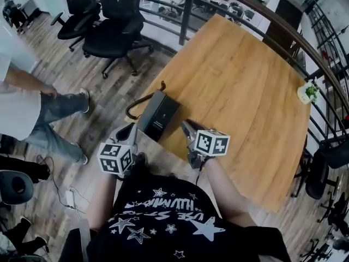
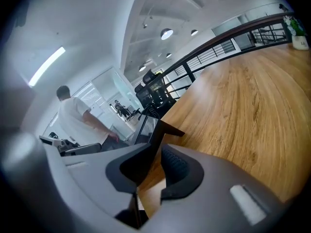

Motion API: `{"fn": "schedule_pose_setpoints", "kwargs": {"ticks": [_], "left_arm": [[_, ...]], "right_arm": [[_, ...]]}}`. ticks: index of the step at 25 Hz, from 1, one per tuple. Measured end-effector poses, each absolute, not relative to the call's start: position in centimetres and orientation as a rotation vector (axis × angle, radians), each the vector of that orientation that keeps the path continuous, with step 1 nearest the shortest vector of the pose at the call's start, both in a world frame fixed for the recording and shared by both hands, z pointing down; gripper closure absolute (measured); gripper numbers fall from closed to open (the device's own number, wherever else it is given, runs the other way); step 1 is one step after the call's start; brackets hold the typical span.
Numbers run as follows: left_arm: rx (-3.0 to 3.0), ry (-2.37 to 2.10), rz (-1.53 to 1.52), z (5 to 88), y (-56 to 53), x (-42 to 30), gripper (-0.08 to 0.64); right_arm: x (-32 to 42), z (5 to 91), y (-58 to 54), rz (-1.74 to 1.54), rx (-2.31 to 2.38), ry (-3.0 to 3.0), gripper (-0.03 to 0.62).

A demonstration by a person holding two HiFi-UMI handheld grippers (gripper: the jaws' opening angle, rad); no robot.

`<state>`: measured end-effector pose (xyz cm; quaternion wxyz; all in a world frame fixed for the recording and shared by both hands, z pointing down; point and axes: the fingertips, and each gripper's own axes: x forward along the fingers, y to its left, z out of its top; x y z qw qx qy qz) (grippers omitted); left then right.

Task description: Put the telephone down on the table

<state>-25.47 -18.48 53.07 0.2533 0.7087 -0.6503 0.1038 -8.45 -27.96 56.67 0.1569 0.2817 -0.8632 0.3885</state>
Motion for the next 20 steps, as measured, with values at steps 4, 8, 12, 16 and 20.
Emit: {"fn": "schedule_pose_setpoints", "kwargs": {"ticks": [4,8,12,16,20], "left_arm": [[1.863,-1.825,0.261,53.0,-16.3,-24.4,0.558],[1.775,-1.873,0.245,54.1,-13.6,-22.9,0.558],[1.682,-1.914,0.214,55.2,-11.0,-21.7,0.558],[1.607,-1.965,0.196,55.3,-8.9,-20.7,0.558],[1.548,-1.998,0.196,55.5,-6.9,-21.0,0.558]], "right_arm": [[-7.5,56.7,-27.0,1.081,0.743,-2.475,0.594],[-6.8,57.2,-25.1,1.035,0.623,-2.479,0.594],[-6.4,57.9,-23.4,1.008,0.497,-2.470,0.594],[-6.5,58.4,-22.2,1.020,0.397,-2.454,0.594],[-7.2,58.8,-21.0,1.022,0.327,-2.451,0.594]]}}
